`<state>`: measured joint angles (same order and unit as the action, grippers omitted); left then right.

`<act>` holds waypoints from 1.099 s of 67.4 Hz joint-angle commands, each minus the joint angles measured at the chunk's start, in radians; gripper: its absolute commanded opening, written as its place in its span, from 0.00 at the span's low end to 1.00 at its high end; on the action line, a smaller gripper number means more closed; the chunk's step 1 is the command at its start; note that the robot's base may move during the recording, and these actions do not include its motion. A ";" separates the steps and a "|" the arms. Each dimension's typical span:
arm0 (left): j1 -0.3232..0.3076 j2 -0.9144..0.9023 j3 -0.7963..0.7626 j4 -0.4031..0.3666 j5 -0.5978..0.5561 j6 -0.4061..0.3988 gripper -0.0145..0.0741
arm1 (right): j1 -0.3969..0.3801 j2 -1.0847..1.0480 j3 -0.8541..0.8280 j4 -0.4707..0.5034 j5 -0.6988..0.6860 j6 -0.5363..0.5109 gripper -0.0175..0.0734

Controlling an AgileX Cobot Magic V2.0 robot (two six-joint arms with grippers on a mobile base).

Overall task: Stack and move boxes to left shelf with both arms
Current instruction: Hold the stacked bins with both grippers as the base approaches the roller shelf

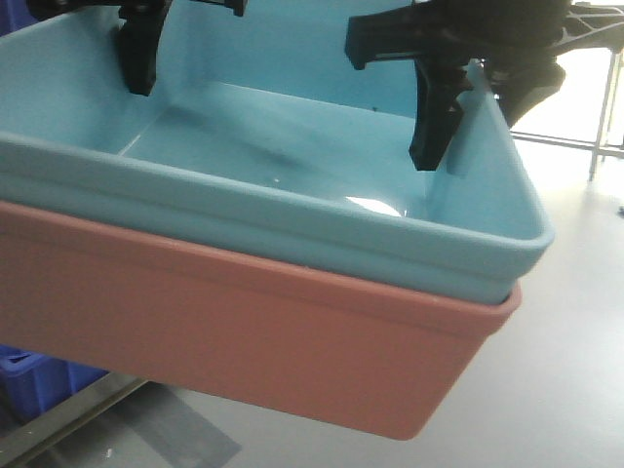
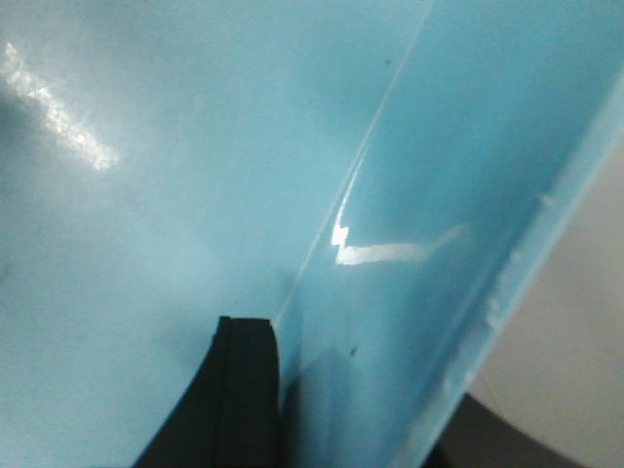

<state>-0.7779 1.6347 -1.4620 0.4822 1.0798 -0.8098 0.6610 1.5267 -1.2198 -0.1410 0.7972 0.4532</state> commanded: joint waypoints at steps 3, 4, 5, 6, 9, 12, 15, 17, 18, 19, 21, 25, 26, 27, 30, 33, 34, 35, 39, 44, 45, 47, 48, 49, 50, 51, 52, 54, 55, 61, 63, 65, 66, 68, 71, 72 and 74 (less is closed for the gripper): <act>-0.043 -0.039 -0.043 -0.133 -0.220 -0.012 0.15 | 0.031 -0.050 -0.068 0.105 -0.245 -0.027 0.25; -0.043 -0.039 -0.043 -0.133 -0.220 -0.012 0.15 | 0.031 -0.050 -0.068 0.105 -0.245 -0.027 0.25; -0.043 -0.039 -0.043 -0.133 -0.220 -0.012 0.15 | 0.031 -0.050 -0.068 0.105 -0.245 -0.027 0.25; -0.043 -0.039 -0.043 -0.133 -0.220 -0.012 0.15 | 0.031 -0.050 -0.068 0.105 -0.245 -0.027 0.25; -0.043 -0.039 -0.043 -0.133 -0.220 -0.012 0.15 | 0.031 -0.050 -0.068 0.105 -0.245 -0.027 0.25; -0.043 -0.039 -0.043 -0.133 -0.220 -0.012 0.15 | 0.031 -0.050 -0.068 0.105 -0.245 -0.027 0.25; -0.043 -0.039 -0.043 -0.133 -0.220 -0.012 0.15 | 0.031 -0.050 -0.068 0.105 -0.245 -0.027 0.25; -0.043 -0.039 -0.043 -0.133 -0.220 -0.012 0.15 | 0.031 -0.050 -0.068 0.105 -0.245 -0.027 0.25; -0.043 -0.039 -0.043 -0.133 -0.220 -0.012 0.15 | 0.031 -0.050 -0.068 0.105 -0.245 -0.027 0.25; -0.043 -0.039 -0.043 -0.133 -0.220 -0.012 0.15 | 0.031 -0.050 -0.068 0.105 -0.245 -0.027 0.25; -0.043 -0.039 -0.043 -0.133 -0.220 -0.012 0.15 | 0.031 -0.050 -0.068 0.105 -0.245 -0.027 0.25; -0.043 -0.039 -0.043 -0.133 -0.220 -0.012 0.15 | 0.031 -0.050 -0.068 0.105 -0.245 -0.027 0.25; -0.043 -0.039 -0.043 -0.133 -0.220 -0.012 0.15 | 0.031 -0.050 -0.068 0.105 -0.245 -0.027 0.25; -0.043 -0.039 -0.043 -0.133 -0.220 -0.012 0.15 | 0.031 -0.050 -0.068 0.105 -0.245 -0.027 0.25; -0.043 -0.039 -0.043 -0.133 -0.220 -0.012 0.15 | 0.031 -0.050 -0.068 0.105 -0.245 -0.027 0.25; -0.043 -0.039 -0.043 -0.133 -0.220 -0.012 0.15 | 0.031 -0.050 -0.068 0.105 -0.245 -0.027 0.25; -0.043 -0.039 -0.043 -0.133 -0.220 -0.012 0.15 | 0.031 -0.050 -0.068 0.105 -0.245 -0.027 0.25; -0.043 -0.039 -0.043 -0.133 -0.220 -0.012 0.15 | 0.031 -0.050 -0.068 0.105 -0.245 -0.027 0.25; -0.043 -0.039 -0.043 -0.133 -0.220 -0.012 0.15 | 0.031 -0.050 -0.068 0.105 -0.245 -0.027 0.25; -0.043 -0.039 -0.043 -0.133 -0.220 -0.012 0.15 | 0.031 -0.050 -0.068 0.105 -0.245 -0.027 0.25; -0.043 -0.039 -0.043 -0.133 -0.220 -0.012 0.15 | 0.031 -0.050 -0.068 0.105 -0.245 -0.027 0.25; -0.043 -0.039 -0.043 -0.133 -0.220 -0.012 0.15 | 0.031 -0.050 -0.068 0.105 -0.245 -0.027 0.25; -0.043 -0.039 -0.043 -0.133 -0.220 -0.012 0.15 | 0.031 -0.050 -0.068 0.105 -0.245 -0.027 0.25; -0.043 -0.039 -0.043 -0.133 -0.220 -0.012 0.15 | 0.031 -0.050 -0.068 0.105 -0.245 -0.027 0.25; -0.043 -0.039 -0.043 -0.133 -0.220 -0.012 0.15 | 0.031 -0.050 -0.068 0.105 -0.245 -0.027 0.25; -0.043 -0.039 -0.043 -0.133 -0.220 -0.012 0.15 | 0.031 -0.050 -0.068 0.105 -0.245 -0.027 0.25; -0.043 -0.039 -0.043 -0.133 -0.220 -0.012 0.15 | 0.031 -0.050 -0.068 0.105 -0.245 -0.027 0.25; -0.043 -0.039 -0.043 -0.133 -0.220 -0.012 0.15 | 0.031 -0.050 -0.068 0.105 -0.245 -0.027 0.25; -0.043 -0.039 -0.043 -0.133 -0.220 -0.012 0.15 | 0.031 -0.050 -0.068 0.105 -0.245 -0.027 0.25; -0.043 -0.039 -0.043 -0.133 -0.220 -0.012 0.15 | 0.031 -0.050 -0.068 0.105 -0.245 -0.027 0.25; -0.043 -0.039 -0.043 -0.133 -0.220 -0.012 0.15 | 0.031 -0.050 -0.068 0.105 -0.245 -0.027 0.25; -0.043 -0.039 -0.043 -0.133 -0.220 -0.012 0.15 | 0.031 -0.050 -0.068 0.105 -0.245 -0.027 0.25; -0.043 -0.039 -0.043 -0.133 -0.220 -0.012 0.15 | 0.031 -0.050 -0.068 0.105 -0.245 -0.027 0.25; -0.043 -0.039 -0.043 -0.133 -0.220 -0.012 0.15 | 0.031 -0.050 -0.068 0.105 -0.245 -0.027 0.25; -0.043 -0.039 -0.043 -0.133 -0.220 -0.012 0.15 | 0.031 -0.050 -0.068 0.105 -0.245 -0.027 0.25; -0.043 -0.039 -0.043 -0.133 -0.220 -0.012 0.15 | 0.031 -0.050 -0.068 0.105 -0.245 -0.027 0.25; -0.043 -0.039 -0.043 -0.133 -0.220 -0.012 0.15 | 0.031 -0.050 -0.068 0.105 -0.245 -0.027 0.25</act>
<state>-0.7779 1.6347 -1.4620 0.4822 1.0798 -0.8098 0.6610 1.5267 -1.2198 -0.1410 0.7993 0.4532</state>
